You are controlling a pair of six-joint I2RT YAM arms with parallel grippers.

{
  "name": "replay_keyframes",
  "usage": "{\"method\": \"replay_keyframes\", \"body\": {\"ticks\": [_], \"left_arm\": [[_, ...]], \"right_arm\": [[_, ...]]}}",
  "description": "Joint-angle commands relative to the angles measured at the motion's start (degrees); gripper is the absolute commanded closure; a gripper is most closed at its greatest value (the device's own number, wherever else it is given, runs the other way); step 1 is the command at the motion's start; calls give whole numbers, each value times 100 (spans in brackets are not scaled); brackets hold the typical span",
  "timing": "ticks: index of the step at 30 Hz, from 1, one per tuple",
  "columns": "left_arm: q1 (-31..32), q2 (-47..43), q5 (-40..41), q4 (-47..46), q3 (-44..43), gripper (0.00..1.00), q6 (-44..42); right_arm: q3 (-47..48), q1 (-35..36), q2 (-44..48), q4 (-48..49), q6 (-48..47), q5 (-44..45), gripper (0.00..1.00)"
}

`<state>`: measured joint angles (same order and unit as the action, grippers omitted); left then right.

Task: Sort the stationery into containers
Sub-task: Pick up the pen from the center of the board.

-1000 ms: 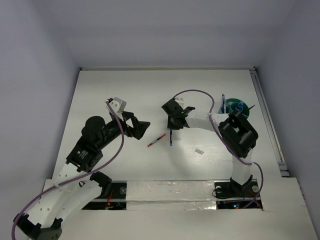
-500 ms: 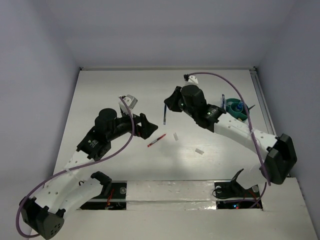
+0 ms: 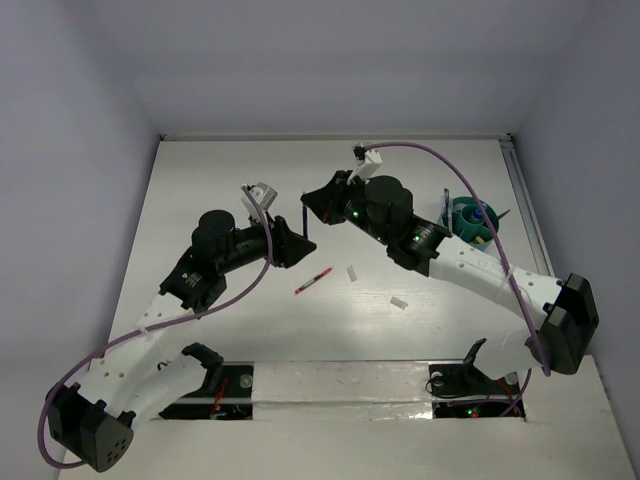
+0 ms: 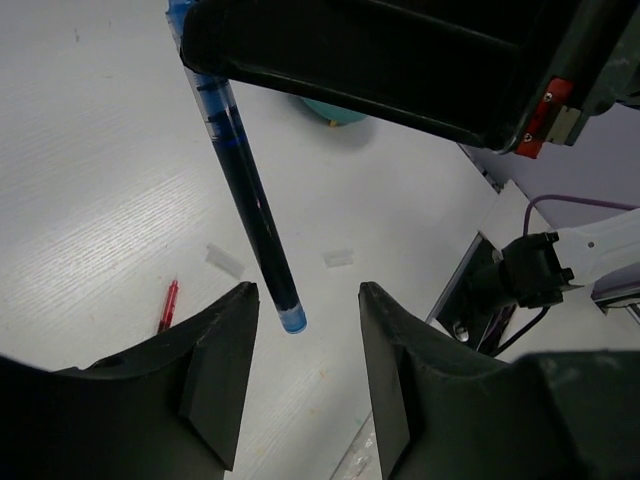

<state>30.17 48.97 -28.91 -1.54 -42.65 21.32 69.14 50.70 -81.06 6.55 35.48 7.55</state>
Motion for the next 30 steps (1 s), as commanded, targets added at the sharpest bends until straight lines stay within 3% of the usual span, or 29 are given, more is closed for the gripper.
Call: {"method": "replay_keyframes", "body": {"ticks": [1, 4, 11, 16, 23, 25, 26, 27, 30], "left_arm": [[-38, 69, -230, -364, -24, 59, 83], [-91, 69, -159, -347, -24, 61, 65], [-214, -28, -115, -408, 3, 80, 65], [-327, -80, -45, -365, 12, 100, 13], [-451, -256, 8, -364, 38, 100, -31], [-451, -326, 43, -356, 64, 100, -40], [-503, -405, 113, -347, 73, 100, -58], [-504, -441, 157, -312, 82, 100, -75], [-504, -564, 385, -189, 91, 100, -137]], "right_arm": [[-24, 54, 142, 506, -121, -122, 100], [-85, 107, 204, 532, -129, -131, 100], [-138, 107, 257, 435, -112, -158, 100], [-200, 107, 248, 444, -59, -236, 100], [-191, 107, 283, 356, -24, -465, 100], [-165, 107, 318, 199, -94, -517, 89], [-104, 107, 362, 76, -181, -527, 79], [-59, 107, 389, -221, -226, -501, 62], [-67, 107, 625, -715, -445, -430, 40]]}}
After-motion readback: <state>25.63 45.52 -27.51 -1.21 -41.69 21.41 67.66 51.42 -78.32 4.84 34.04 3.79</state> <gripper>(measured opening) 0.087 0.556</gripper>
